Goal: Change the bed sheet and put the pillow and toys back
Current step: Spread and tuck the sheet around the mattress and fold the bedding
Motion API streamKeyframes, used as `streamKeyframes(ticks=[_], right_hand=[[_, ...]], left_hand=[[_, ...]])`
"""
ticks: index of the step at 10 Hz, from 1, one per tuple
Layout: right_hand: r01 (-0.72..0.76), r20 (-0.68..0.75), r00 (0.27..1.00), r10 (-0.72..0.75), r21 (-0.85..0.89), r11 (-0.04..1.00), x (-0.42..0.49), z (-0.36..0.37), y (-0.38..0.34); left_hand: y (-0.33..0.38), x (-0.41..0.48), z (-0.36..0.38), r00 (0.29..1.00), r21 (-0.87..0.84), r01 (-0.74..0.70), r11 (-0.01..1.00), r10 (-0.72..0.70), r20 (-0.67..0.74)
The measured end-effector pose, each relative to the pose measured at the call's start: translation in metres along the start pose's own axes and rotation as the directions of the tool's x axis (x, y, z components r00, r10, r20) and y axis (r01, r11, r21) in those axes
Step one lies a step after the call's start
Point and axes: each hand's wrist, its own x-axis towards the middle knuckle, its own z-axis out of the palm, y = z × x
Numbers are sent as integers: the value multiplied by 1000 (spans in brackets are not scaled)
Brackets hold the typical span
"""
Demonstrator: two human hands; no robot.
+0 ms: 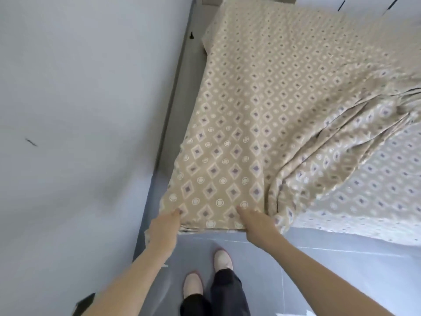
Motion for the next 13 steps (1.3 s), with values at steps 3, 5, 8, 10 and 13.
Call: streamKeyframes(ticks=[3, 5, 8, 10, 13], right_hand=[[-74, 100, 992, 78, -46, 996, 48, 72, 21], [-94, 133, 986, 101, -57, 994, 73, 101, 36], [-67, 282, 947, 154, -297, 952, 78, 109, 33], [-10, 309, 948, 72, -199, 980, 50, 96, 27], [-152, 197, 970, 145, 18, 988, -1, 13, 12]], left_hand=[[-17, 56, 101, 981, -121, 118, 986, -97, 171], [-13, 76, 138, 962, -50, 161, 986, -145, 233], [-14, 85, 152, 658, 124, -103, 987, -26, 753], [-22, 65, 127, 833, 137, -134, 981, 37, 552], [41, 37, 17, 933, -207, -140, 968, 199, 301]])
